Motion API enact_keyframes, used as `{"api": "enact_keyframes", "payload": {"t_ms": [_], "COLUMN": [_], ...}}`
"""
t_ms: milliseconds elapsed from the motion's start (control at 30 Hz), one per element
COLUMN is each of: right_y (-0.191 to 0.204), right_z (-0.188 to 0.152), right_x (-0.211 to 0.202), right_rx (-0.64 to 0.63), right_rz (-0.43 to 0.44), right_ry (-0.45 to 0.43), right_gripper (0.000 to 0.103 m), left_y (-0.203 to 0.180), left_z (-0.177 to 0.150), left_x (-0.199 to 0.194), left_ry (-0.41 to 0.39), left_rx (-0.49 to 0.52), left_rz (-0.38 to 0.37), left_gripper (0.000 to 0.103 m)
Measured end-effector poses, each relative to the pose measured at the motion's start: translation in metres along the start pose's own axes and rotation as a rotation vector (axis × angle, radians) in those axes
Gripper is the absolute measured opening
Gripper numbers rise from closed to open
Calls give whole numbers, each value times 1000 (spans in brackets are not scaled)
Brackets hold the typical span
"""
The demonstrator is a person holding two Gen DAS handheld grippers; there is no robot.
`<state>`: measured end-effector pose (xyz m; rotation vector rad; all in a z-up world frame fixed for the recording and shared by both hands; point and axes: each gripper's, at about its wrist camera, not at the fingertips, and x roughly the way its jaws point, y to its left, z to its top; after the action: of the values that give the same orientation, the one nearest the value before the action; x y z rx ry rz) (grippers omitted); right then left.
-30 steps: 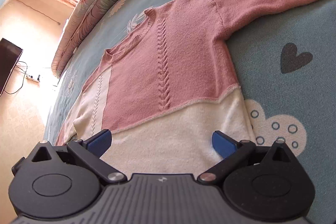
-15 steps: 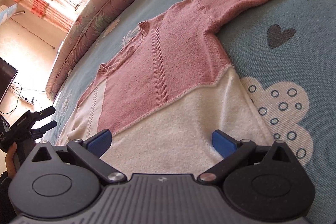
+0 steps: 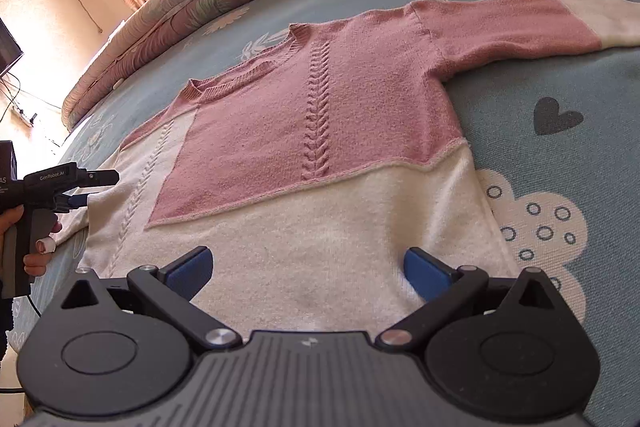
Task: Fold clothes
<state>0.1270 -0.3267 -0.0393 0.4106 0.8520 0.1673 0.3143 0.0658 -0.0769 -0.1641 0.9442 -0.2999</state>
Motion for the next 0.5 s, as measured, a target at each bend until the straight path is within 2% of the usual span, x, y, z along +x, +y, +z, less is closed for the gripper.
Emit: {"api": "enact_keyframes", "payload": {"t_ms": [33, 67, 100, 200, 300, 367, 433, 500], "right_y": [1, 2, 3, 5, 8, 9, 9, 8], "right_z": [0, -1, -1, -2, -4, -4, -4, -4], "right_x": [0, 0, 1, 1, 2, 2, 2, 1], "right_rx": [-8, -12, -15, -26, -47, -60, -61, -56], "right_rz": [-7, -13, -17, -29, -43, -49, -48, -44], "right_ry": [0, 0, -1, -5, -6, -5, -6, -9], "right_gripper": [103, 103, 103, 103, 103, 103, 103, 103], "left_y": [-2, -5, -8, -23, -31, -24, -23, -26], "left_z": [3, 8, 13, 16, 4, -15, -27, -26], "left_x": [-5, -9, -13, -11, 4, 13, 6, 0], "left_ry": [-5, -21, -40, -28, 34, 54, 22, 32], "left_rx": [1, -15, -35, -64, -66, -113, -121, -112], "left_rz": [7, -21, -58, -178, -160, -145, -159, -149], "left_gripper": [102, 102, 102, 102, 102, 102, 102, 102]}}
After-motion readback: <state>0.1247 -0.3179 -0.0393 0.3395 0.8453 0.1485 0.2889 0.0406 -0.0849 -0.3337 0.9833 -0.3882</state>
